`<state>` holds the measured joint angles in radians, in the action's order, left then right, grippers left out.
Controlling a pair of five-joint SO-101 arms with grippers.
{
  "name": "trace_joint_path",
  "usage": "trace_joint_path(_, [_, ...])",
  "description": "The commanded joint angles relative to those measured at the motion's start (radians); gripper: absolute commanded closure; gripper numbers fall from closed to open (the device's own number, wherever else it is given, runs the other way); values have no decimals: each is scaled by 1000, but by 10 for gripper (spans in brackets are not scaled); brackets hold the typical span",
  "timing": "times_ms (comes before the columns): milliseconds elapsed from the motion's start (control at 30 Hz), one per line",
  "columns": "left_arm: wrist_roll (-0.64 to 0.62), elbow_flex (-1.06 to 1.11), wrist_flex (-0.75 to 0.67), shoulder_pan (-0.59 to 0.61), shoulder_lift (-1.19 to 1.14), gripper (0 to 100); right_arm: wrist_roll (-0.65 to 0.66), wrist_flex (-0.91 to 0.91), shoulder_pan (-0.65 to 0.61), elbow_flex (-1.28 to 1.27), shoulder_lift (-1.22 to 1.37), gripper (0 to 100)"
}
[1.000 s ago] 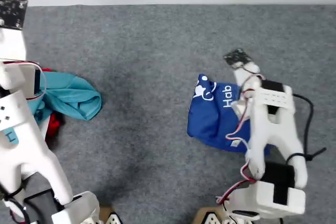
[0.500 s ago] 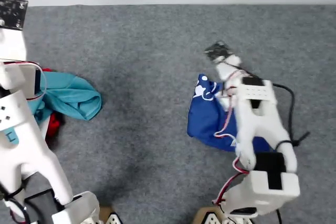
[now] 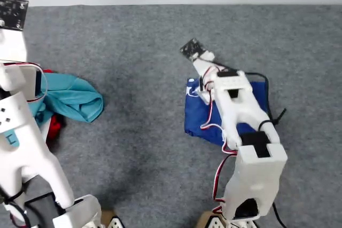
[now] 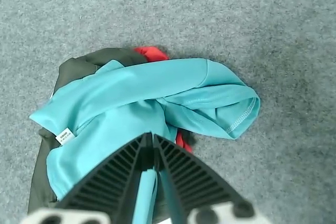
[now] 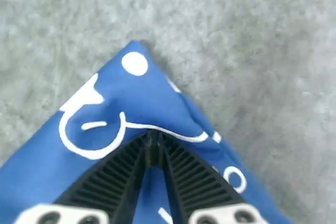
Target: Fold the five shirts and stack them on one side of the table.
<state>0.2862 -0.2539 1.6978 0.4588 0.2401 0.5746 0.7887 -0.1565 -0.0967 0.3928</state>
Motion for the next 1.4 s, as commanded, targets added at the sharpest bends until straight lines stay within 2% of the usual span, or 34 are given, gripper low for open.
trace_joint_path(0, [9, -1, -17, 3, 34, 995, -68, 186, -2, 164, -51, 984])
trace_joint_path(233, [11, -4, -17, 6, 35, 995, -118, 447, -10, 201, -174, 984])
trace_joint_path(400, [11, -1, -17, 5, 35, 995, -160, 615, -64, 199, -203, 984])
trace_joint_path(500, [11, -1, -17, 3, 35, 995, -163, 605, -119, 198, -159, 984])
trace_joint_path(733, [11, -1, -17, 3, 34, 995, -247, 409, -193, 226, 113, 987])
trace_joint_path(900, [11, -1, -17, 3, 32, 995, -250, 516, -211, 362, 127, 987])
trace_joint_path(1067, [11, -1, -17, 3, 34, 995, -250, 682, -160, 486, 47, 987])
trace_joint_path(1267, [11, -1, -17, 3, 34, 995, -250, 796, -18, 506, -21, 977])
trace_joint_path(1367, [11, -1, -17, 3, 32, 995, -250, 819, 67, 506, -28, 881])
